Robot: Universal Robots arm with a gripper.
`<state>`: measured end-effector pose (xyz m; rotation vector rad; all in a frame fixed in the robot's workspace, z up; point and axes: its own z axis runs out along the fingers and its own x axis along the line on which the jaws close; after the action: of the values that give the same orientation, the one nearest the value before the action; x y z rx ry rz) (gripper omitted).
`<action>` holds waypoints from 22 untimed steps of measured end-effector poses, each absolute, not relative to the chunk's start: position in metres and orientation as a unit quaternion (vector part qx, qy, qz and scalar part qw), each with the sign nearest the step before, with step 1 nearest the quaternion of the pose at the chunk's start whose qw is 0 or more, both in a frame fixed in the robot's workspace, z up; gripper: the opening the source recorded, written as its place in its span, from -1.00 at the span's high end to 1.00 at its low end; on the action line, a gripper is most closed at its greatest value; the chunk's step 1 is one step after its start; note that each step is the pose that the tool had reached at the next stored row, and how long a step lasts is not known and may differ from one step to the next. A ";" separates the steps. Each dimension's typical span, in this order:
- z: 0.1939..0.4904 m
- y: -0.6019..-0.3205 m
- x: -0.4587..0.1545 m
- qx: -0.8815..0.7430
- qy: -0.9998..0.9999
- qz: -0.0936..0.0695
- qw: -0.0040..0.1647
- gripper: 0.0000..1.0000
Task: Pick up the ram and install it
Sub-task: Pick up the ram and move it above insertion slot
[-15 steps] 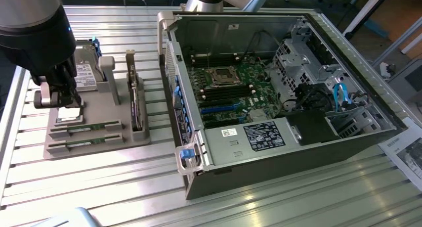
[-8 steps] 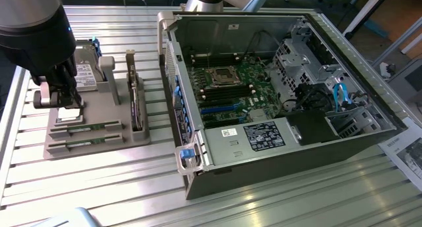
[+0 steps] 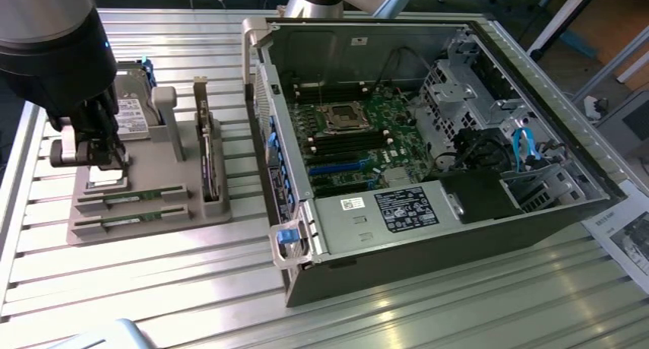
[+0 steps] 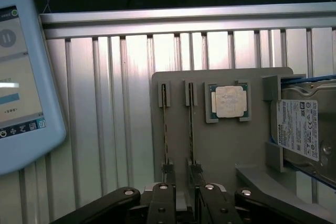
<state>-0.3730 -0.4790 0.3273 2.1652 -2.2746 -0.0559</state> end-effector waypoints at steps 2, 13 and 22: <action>0.327 -0.479 -0.373 0.693 -0.721 -0.018 0.001 0.51; 0.322 -0.479 -0.373 0.700 -0.714 -0.018 0.001 0.51; 0.309 -0.480 -0.373 0.700 -0.714 -0.018 0.001 0.51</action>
<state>-0.3730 -0.4795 0.3094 2.1990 -2.2412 -0.0559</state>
